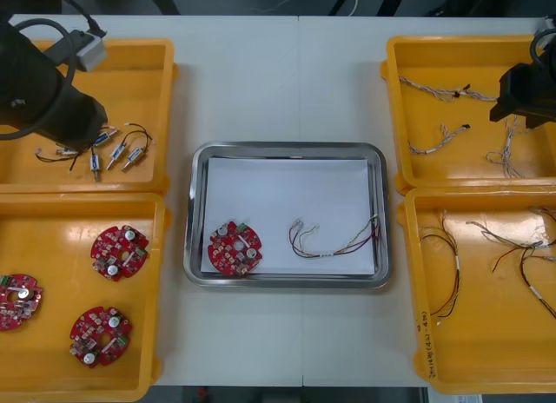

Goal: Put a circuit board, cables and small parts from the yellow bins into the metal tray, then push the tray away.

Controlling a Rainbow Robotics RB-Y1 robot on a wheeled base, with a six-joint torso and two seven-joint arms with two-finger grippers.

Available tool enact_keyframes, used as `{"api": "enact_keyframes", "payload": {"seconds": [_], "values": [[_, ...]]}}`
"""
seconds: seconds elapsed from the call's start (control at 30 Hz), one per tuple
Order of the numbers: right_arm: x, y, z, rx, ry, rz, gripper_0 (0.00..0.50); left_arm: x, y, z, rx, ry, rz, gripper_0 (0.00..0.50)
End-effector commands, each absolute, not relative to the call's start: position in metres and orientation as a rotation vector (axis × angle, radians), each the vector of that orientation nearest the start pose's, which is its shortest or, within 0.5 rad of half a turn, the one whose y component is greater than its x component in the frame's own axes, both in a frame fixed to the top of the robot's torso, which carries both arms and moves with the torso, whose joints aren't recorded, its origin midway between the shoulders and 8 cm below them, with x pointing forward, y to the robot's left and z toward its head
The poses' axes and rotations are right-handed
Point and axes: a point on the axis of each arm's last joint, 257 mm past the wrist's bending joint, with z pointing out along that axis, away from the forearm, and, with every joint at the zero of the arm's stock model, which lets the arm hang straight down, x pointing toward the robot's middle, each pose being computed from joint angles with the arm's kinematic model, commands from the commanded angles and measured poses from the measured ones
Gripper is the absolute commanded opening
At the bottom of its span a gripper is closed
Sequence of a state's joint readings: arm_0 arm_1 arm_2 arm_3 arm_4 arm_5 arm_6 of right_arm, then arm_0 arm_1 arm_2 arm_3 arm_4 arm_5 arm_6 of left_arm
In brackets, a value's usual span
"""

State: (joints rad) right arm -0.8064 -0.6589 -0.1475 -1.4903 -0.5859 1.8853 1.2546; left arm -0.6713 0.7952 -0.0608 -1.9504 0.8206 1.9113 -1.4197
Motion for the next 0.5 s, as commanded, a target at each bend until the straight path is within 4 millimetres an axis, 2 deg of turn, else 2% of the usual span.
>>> {"api": "enact_keyframes", "payload": {"seconds": [0.03,0.33,0.5], "values": [[0.544,-0.336,-0.081,0.264,2.600,0.090,0.500,0.472,0.243,-0.096,0.542,2.549,0.108,0.000],[0.564,-0.324,-0.085,0.317,2.615,0.140,0.500,0.471,0.182,-0.101,0.527,2.552,0.044,0.000],[0.581,-0.323,-0.093,0.346,2.581,0.173,0.500,0.466,0.161,-0.111,0.527,2.573,0.032,0.000]]}}
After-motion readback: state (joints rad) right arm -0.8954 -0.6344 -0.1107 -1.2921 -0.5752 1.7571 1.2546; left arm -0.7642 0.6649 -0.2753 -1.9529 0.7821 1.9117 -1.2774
